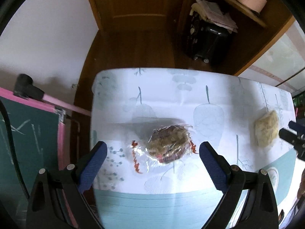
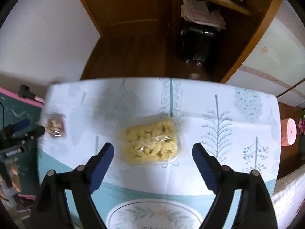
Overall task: Organize snacks
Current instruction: 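Grasp the clear nut bag with the left tool while the right grasps the yellow puff bag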
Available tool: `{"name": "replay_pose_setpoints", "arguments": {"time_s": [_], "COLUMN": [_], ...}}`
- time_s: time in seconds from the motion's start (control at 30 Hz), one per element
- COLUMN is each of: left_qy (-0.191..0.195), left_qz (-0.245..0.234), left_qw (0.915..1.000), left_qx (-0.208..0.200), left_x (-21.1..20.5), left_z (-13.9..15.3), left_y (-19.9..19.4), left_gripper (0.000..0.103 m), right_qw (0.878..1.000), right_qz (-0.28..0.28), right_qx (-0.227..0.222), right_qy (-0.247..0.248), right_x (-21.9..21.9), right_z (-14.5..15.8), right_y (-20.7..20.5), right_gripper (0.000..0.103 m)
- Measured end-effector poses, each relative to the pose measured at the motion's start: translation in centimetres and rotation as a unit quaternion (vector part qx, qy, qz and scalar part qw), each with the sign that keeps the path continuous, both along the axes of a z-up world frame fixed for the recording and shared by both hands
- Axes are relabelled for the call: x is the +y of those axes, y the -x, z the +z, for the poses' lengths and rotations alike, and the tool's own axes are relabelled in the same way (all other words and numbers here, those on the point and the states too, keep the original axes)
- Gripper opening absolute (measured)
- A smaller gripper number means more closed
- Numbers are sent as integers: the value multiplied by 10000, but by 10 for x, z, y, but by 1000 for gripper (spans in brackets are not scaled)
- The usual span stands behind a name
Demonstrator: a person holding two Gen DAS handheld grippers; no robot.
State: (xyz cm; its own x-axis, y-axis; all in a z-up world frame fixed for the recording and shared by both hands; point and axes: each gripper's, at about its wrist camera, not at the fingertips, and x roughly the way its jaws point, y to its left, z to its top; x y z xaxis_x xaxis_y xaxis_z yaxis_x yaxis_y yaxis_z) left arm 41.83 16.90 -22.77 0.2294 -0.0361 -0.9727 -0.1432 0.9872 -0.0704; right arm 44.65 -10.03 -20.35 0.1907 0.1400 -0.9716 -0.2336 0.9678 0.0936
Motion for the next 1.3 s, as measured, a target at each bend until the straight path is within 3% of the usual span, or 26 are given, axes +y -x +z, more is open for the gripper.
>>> {"name": "replay_pose_setpoints", "arguments": {"time_s": [0.2, 0.33, 0.67, 0.8, 0.87, 0.93, 1.07, 1.13, 1.23, 1.3], "left_qy": [268, 202, -198, -261, -207, -218, -262, -254, -79, -167], "left_qz": [-27, -71, 48, 36, 65, 60, -13, -51, -40, -84], "left_qw": [9996, 9998, 9997, 9996, 9998, 9997, 9996, 9996, 9999, 9998], "left_qx": [-2, 58, 158, 44, -1, -17, -46, -119, -81, -99], "left_x": [-8, -18, -34, -37, -35, -34, -38, -40, -40, -41], "left_z": [-18, -27, -39, -34, -31, -29, -25, -19, -8, 0], "left_y": [-8, -13, -19, -14, -13, -10, -2, 4, 10, 18], "left_gripper": [97, 97, 97, 87, 80, 74, 68, 59, 56, 56], "right_qw": [9999, 9999, 9993, 9996, 9995, 9995, 9997, 9996, 9994, 9993], "right_qz": [93, 85, 176, 238, 304, 288, 182, 181, 191, 168], "right_qx": [90, 111, 281, 151, 76, 90, 120, 108, 137, 117], "right_qy": [65, -69, -186, -68, 49, -23, -136, -164, -259, -304], "right_x": [4, 5, 19, 20, 24, 23, 18, 17, 14, 11], "right_z": [-23, -32, -47, -47, -46, -43, -39, -36, -28, -23], "right_y": [-2, -5, -2, 3, 7, 13, 21, 26, 36, 41], "right_gripper": [88, 95, 98, 96, 90, 83, 80, 77, 76, 76]}}
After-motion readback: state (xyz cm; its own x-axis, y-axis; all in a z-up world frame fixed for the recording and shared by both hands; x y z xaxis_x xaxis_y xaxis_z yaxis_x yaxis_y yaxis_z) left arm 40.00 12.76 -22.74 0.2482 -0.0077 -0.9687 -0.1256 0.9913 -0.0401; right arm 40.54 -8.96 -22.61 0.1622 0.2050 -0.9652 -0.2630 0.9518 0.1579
